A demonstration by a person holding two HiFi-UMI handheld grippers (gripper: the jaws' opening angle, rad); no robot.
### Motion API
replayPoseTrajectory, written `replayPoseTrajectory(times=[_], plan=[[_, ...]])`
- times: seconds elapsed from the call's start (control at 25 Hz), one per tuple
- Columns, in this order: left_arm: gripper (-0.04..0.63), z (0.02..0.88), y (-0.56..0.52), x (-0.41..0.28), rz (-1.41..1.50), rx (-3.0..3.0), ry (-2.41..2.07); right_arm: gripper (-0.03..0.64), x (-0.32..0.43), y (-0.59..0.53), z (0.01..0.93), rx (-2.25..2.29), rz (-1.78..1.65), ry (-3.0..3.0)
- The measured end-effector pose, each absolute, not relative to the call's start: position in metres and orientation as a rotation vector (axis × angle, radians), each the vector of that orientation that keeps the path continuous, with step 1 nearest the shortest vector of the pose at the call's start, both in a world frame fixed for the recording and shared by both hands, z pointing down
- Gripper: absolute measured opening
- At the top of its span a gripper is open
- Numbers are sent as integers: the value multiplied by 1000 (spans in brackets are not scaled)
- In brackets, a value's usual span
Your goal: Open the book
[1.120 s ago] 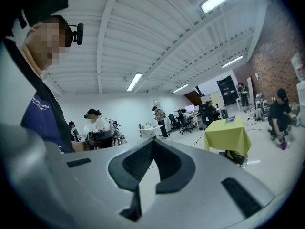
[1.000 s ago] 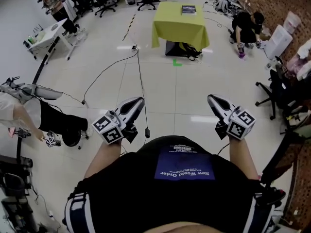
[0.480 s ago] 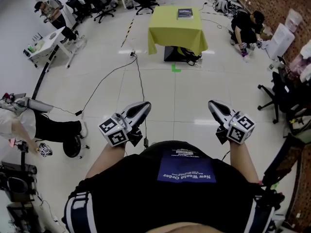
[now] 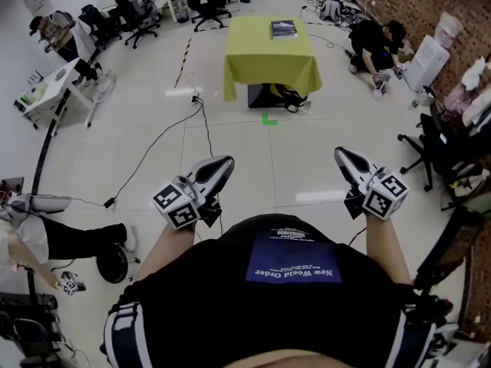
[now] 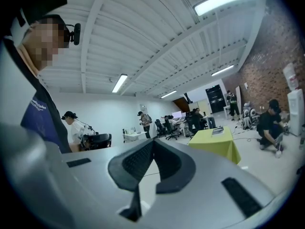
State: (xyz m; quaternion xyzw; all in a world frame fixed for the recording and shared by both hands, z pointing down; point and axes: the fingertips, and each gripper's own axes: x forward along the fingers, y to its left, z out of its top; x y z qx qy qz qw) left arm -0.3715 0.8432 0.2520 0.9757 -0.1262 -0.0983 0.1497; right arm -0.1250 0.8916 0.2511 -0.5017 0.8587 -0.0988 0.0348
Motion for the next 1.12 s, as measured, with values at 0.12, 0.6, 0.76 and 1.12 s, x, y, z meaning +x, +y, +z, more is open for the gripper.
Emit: replayPoseTrajectory(times=[0.12,0.6,0.76,1.12], plan=[[2,259,803,-394,-276,2799,-353,-2,-140,858,249,-1567,-298,2601],[2,278,697,-372,-265,2744,-466,26,-107,741,258,-1496,-360,2634],[2,255,661,-311,-297,2776,-517,26,-48,694,251,-1447,-359,2659],[2,239,618,-198,-267,2784,-594,26,54,626,248,-1318,-360,2695]])
